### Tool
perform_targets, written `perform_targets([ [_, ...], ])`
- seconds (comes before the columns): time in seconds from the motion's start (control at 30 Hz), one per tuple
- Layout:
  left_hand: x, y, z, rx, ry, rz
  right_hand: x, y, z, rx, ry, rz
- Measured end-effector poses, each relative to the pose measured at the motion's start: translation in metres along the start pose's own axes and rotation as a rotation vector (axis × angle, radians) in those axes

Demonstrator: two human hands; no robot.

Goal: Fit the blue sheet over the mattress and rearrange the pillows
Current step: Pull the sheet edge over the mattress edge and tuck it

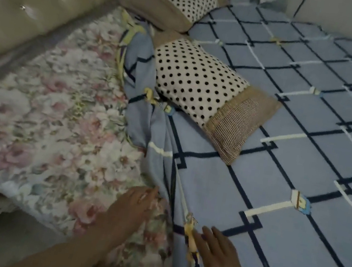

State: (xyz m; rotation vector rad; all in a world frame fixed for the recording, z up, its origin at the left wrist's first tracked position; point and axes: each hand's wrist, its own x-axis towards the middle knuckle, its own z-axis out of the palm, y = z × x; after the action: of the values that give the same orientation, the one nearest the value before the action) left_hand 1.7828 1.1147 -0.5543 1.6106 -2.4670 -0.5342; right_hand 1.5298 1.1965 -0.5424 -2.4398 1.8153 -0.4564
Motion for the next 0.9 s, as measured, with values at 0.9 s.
perform_targets([
  [0.9,0.178,-0.212,-0.054,-0.891,0.256,-0.816,0.359,-0.131,0.134,0.375,-0.204,-0.329],
])
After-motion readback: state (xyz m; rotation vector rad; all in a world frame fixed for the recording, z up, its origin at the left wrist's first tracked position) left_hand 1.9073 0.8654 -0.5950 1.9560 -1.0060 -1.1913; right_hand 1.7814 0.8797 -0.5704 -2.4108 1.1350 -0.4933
